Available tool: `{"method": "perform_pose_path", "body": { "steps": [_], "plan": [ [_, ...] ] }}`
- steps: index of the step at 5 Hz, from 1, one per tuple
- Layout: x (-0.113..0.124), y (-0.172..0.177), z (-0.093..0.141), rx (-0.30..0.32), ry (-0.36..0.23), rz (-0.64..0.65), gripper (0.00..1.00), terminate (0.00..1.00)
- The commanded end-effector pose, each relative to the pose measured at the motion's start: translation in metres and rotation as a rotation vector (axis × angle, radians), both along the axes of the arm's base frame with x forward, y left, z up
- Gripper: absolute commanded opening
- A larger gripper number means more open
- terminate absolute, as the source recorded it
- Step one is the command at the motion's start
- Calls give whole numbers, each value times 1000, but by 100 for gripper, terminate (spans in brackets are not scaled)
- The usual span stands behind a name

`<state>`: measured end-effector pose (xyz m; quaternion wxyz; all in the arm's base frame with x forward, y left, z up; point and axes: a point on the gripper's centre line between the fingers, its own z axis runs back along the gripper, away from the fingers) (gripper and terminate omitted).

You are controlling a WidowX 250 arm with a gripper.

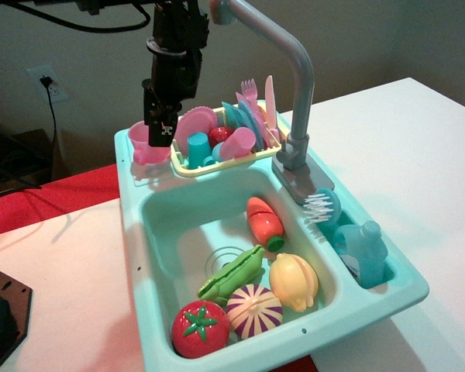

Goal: Put cup from counter to sink

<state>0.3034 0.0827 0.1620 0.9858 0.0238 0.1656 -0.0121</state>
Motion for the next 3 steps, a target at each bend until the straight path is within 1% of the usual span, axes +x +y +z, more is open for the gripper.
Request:
{"method": "perform_pose_path", "body": {
  "steps": [1,2,3],
  "plan": [
    [-2,3,1,17,-34,17,100,0],
    [-10,-1,-6,41,-44,17,0,0],
    [-13,-3,-7,52,-51,14,0,0]
  ]
}}
